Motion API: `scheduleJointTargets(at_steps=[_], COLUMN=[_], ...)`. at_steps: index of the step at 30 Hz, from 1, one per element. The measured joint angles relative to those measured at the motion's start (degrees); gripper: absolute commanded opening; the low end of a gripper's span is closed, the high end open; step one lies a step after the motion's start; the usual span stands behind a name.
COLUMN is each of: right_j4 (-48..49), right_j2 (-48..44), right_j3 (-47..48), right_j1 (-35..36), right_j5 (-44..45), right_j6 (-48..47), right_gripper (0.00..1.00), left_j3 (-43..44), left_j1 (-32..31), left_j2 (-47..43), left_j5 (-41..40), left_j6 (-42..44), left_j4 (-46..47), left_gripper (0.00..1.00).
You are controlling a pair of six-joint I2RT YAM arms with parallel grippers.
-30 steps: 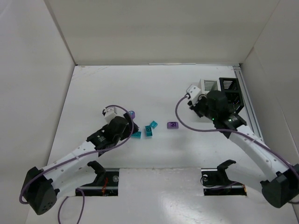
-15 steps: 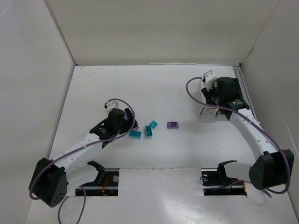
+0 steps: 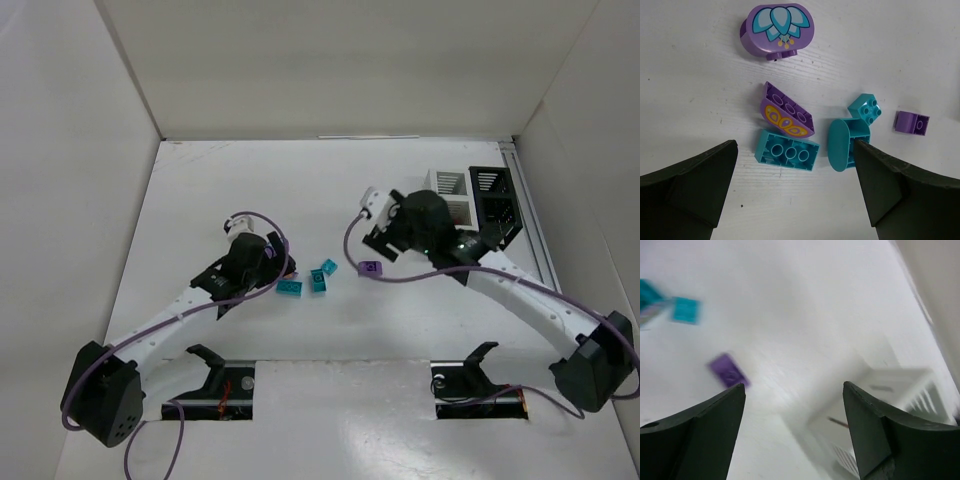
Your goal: Sort the legos into containers by color
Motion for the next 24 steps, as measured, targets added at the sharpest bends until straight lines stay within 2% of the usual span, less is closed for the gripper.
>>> scheduleJointTargets(at_steps=[3,6,12,13,19,24], right_j4=[2.9,5.7,9.3,9.7,11.9,12.1], right_j2=[2.8,8.1,15.5,16.6,24.8,32.3], right_j3=[-1.8,-2.4,-1.8,-1.4,0.9,4.2], right_j1=[9.3,15.2,26.0,27.2,28.1,27.9], right_j5=[-3.4,-3.4,7.5,8.8,14.9,16.7], right_j6=[2.1,8.3,23.5,26.1,38.2,42.9], right_gripper=[0.84,0.84,0.85,0.83,0.75,0.71], left_j3=[-0.9,-2.4,-5.3,-5.5,-6.4,-7.2], left_j1=[0.0,0.0,0.0,0.0,0.0,0.0], left_j2=[-0.4,-1.8,-8.0,-9.2,-16.6,-18.5], left_j5=[0.7,1.1,2.2,2.2,1.5,1.6], left_j6=[-1.1,-2.6,-3.9,-4.1,-5.5,-6.1], left_j4=[-0.1,-1.2,-3.8,-4.2,-6.9,-7.6], left_gripper=[0.99,0.99,0.99,0.99,0.99,0.99])
